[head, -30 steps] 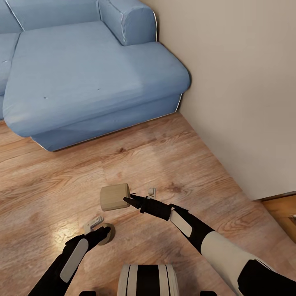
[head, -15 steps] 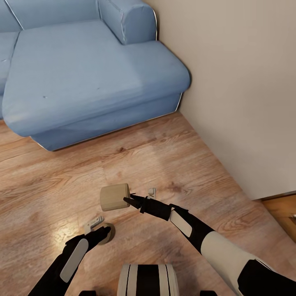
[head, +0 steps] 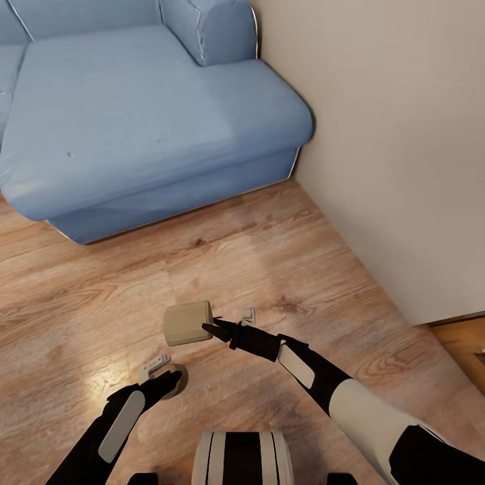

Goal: Place each of the two pumpkins and all three candles from the living room inside a cabinet in the living room (use any cabinet), then make sure every cabinet is closed, and position the cauldron so it is next to a table in the living room.

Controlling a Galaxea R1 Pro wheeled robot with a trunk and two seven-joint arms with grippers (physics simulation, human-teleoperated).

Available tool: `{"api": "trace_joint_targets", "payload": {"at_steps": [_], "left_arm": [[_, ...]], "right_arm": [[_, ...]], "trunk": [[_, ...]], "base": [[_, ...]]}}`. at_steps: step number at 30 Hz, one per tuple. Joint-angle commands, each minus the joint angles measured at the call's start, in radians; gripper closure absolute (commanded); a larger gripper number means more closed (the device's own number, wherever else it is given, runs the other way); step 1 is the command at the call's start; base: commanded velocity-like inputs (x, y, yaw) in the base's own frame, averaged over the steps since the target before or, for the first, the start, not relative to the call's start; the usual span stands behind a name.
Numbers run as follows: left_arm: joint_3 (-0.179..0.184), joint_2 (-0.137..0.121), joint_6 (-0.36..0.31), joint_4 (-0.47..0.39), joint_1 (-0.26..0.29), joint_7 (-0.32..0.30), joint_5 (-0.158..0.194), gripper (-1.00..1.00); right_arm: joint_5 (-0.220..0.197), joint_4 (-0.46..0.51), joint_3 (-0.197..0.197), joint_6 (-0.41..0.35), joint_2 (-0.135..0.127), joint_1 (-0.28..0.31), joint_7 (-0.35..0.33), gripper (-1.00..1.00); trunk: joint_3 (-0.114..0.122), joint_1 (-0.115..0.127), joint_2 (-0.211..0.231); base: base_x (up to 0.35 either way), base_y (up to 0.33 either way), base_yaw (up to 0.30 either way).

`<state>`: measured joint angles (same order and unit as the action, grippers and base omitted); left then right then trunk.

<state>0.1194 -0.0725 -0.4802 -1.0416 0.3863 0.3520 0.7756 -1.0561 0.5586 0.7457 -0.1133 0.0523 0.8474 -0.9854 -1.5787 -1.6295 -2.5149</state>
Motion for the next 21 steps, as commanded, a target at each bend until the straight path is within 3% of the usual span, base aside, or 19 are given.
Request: {"api": "trace_joint_targets", "payload": {"at_steps": [1, 9, 10, 21], "left_arm": [[0.003, -0.001, -0.001, -0.001, 0.0, 0.01, 0.01, -1.0], [0.003, -0.001, -0.001, -0.001, 0.0, 0.012, 0.01, -1.0], [0.003, -0.001, -0.001, -0.001, 0.0, 0.012, 0.01, 1.0], [0.003, -0.001, 0.0, -0.001, 0.0, 0.013, 0.008, 1.0]], "right_arm": [[-0.012, 0.0, 0.003, -0.011, 0.0, 0.001, -0.002, 1.0], [-0.012, 0.0, 0.003, -0.011, 0.0, 0.001, -0.002, 1.0], [-0.012, 0.0, 0.002, -0.011, 0.0, 0.001, -0.002, 1.0], [-0.012, -0.001, 0.003, -0.011, 0.0, 0.001, -0.002, 1.0]], "trunk": [[-0.005, 0.0, -0.001], [-0.008, -0.001, -0.001], [-0.008, -0.001, -0.001], [-0.008, -0.001, -0.001]], "base": [[0.0, 0.0, 0.0], [0.0, 0.0, 0.0], [0.0, 0.0, 0.0], [0.0, 0.0, 0.0]]}}
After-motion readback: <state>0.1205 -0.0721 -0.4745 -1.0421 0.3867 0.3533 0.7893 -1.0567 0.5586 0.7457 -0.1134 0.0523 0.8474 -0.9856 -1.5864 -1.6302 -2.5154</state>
